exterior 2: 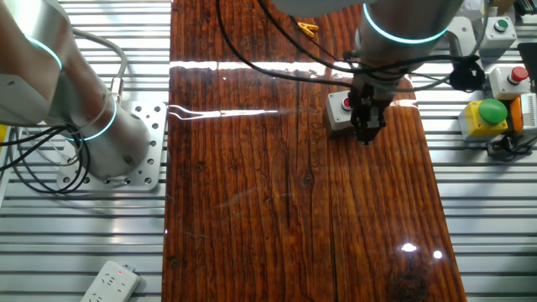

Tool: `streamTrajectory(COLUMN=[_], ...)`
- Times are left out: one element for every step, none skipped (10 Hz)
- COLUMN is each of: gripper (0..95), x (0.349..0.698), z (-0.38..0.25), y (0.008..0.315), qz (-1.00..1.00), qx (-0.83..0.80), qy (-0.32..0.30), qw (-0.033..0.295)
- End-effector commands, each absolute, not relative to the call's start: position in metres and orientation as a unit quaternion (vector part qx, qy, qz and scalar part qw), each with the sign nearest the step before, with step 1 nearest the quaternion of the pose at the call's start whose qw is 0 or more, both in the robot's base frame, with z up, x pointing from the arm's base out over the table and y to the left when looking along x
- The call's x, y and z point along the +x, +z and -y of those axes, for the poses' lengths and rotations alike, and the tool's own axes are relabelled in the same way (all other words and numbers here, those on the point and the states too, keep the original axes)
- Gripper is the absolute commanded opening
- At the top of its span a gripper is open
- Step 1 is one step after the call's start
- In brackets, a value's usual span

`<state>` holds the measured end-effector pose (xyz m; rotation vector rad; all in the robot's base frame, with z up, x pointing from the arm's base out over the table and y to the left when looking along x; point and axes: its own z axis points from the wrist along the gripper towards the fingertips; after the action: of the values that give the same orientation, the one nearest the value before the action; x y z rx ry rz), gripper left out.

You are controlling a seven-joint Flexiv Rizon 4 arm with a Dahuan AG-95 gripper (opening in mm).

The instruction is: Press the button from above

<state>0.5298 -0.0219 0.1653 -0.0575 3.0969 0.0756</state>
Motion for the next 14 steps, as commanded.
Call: streamTrajectory(gripper=[57.0,57.0,57.0,57.0,57.0,57.0,57.0,57.0,57.0,57.0,57.0,57.0,57.0,57.0], x=[0.531,0.531,0.531,0.531,0.531,0.531,0.531,0.531,0.531,0.531,0.531,0.531,0.531,0.531], z=[0.022,0.022,0.022,0.022,0.022,0.022,0.022,0.022,0.022,0.022,0.022,0.022,0.022,0.022], y=[0.1647,0.1647,0.1647,0.1647,0.1647,0.1647,0.1647,0.1647,0.1647,0.1647,0.1647,0.1647,0.1647,0.1647], qz=[-0.999,-0.999,-0.999,-0.999,-0.999,-0.999,-0.999,-0.999,-0.999,-0.999,-0.999,-0.999,-0.999,-0.999], qx=[-0.037,-0.036,-0.037,-0.037,-0.038,-0.04,-0.043,-0.047,-0.047,-0.046,-0.044,-0.038,-0.035,-0.036], qy=[0.025,0.023,0.023,0.023,0.023,0.023,0.023,0.023,0.022,0.02,0.018,0.011,0.01,0.009], qw=[0.012,0.009,0.009,0.008,0.007,0.006,0.006,0.006,0.006,0.006,0.006,0.006,0.009,0.01])
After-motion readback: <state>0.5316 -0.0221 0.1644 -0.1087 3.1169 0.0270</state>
